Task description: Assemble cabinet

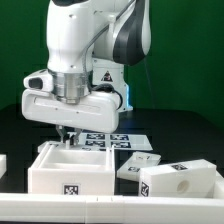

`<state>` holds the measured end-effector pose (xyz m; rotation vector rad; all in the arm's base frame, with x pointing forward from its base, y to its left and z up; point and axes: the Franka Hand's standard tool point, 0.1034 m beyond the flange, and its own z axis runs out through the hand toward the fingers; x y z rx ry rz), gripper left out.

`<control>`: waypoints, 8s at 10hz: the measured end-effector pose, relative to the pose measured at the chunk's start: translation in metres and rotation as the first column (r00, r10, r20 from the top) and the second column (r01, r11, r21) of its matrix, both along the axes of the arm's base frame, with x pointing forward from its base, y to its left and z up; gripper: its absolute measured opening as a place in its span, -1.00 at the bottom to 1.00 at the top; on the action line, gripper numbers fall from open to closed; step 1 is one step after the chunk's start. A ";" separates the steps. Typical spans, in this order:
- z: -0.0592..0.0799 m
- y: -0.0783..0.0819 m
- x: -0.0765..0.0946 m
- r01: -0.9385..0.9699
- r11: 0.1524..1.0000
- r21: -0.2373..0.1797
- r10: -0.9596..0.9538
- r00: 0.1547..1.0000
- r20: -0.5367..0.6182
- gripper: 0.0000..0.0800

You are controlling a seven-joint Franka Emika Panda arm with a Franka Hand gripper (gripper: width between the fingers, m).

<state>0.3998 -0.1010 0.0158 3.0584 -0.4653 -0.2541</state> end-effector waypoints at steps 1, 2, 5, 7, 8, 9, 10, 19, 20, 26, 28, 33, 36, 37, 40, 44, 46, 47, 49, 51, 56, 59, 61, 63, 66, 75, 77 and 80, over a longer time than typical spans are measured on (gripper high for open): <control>0.003 0.003 -0.003 0.047 0.999 0.009 -0.047 0.999 -0.010 -0.84; 0.014 0.010 -0.006 0.105 0.994 0.039 -0.104 0.994 -0.030 -0.84; 0.040 0.024 0.000 0.108 0.990 0.087 -0.106 0.994 -0.021 -0.84; 0.042 0.024 0.001 0.106 0.990 0.088 -0.105 0.994 -0.015 -0.84; 0.041 0.024 0.001 0.106 0.990 0.088 -0.105 0.994 -0.016 -0.84; 0.041 0.025 0.001 0.113 0.990 0.087 -0.112 0.994 -0.017 -0.84; 0.041 0.025 0.000 0.112 0.990 0.087 -0.111 0.994 -0.017 -0.84; 0.043 0.031 0.002 0.647 0.763 0.001 -0.645 0.762 -0.059 -0.84; 0.043 0.032 0.002 0.700 0.714 -0.014 -0.699 0.712 -0.059 -0.84; 0.057 0.053 0.025 0.877 0.474 -0.079 -0.880 0.469 -0.076 -0.84; 0.056 0.054 0.025 0.880 0.466 -0.085 -0.884 0.461 -0.076 -0.84; 0.062 0.047 0.036 0.879 0.467 -0.092 -0.883 0.459 -0.096 -0.84; 0.059 0.047 0.034 0.877 0.471 -0.098 -0.881 0.462 -0.097 -0.84; 0.053 0.045 0.031 0.876 0.468 -0.115 -0.883 0.459 -0.098 -0.84; 0.050 0.045 0.022 0.902 0.408 -0.142 -0.913 0.399 -0.090 -0.84; 0.047 0.045 0.023 0.898 0.421 -0.128 -0.907 0.413 -0.086 -0.84; 0.052 0.047 0.022 0.911 0.397 -0.109 -0.917 0.389 -0.093 -0.84; 0.059 0.050 0.023 0.918 0.382 -0.104 -0.922 0.373 -0.102 -0.84; 0.067 0.053 0.024 0.921 0.380 -0.079 -0.923 0.373 -0.097 -0.84; 0.064 0.051 0.026 0.921 0.385 -0.049 -0.921 0.381 -0.080 -0.84; 0.065 0.037 0.029 0.947 0.316 0.066 -0.947 0.319 -0.048 -0.84; 0.055 0.048 0.027 0.964 0.262 0.037 -0.963 0.263 -0.058 -0.84; 0.047 0.056 0.027 0.956 0.293 0.029 -0.955 0.294 -0.045 -0.84; 0.046 0.056 0.026 0.956 0.292 0.027 -0.955 0.293 -0.044 -0.84; 0.049 0.053 0.041 0.958 0.286 0.028 -0.956 0.287 -0.051 -0.84; 0.051 0.055 0.057 0.961 0.276 0.029 -0.959 0.277 -0.055 -0.84; 0.050 0.054 0.058 0.958 0.286 0.032 -0.956 0.287 -0.054 -0.84; 0.050 0.054 0.058 0.958 0.286 0.030 -0.956 0.287 -0.054 -0.84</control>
Offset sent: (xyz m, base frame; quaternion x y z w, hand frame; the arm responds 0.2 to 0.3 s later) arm -0.0085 0.0184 0.0406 0.0115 -0.0234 0.0289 0.9992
